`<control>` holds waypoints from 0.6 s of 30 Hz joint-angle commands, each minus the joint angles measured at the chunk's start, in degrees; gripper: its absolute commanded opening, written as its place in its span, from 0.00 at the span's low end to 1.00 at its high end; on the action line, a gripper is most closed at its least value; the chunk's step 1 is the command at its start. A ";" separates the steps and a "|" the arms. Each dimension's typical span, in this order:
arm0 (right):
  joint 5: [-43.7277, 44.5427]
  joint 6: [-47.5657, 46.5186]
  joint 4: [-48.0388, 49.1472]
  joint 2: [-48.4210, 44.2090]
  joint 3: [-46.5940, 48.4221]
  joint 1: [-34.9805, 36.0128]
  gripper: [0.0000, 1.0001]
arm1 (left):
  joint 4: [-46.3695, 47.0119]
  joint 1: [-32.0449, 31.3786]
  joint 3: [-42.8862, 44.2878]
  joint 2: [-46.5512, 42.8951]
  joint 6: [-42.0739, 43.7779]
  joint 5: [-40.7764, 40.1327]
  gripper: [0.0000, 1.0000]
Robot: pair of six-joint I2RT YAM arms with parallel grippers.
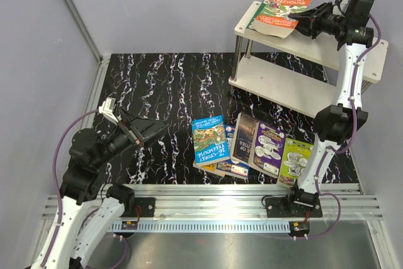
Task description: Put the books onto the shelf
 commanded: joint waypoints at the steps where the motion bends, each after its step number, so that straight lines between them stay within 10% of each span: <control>1: 0.17 -2.09 4.26 -1.81 3.66 -0.13 0.00 | -1.94 0.19 2.23 -1.43 1.30 -0.40 0.99; 6: 1.14 -2.35 4.71 0.39 3.75 -0.13 0.03 | -5.02 0.19 3.63 -1.35 2.53 -0.76 0.99; 12: 1.05 -4.10 4.88 -0.13 -0.02 -0.13 0.59 | -7.39 0.19 4.52 -1.26 4.02 -1.63 0.99; 18: 0.26 -5.42 4.98 0.39 -1.44 -0.13 0.67 | -7.48 0.19 4.87 -0.47 4.46 -1.90 0.99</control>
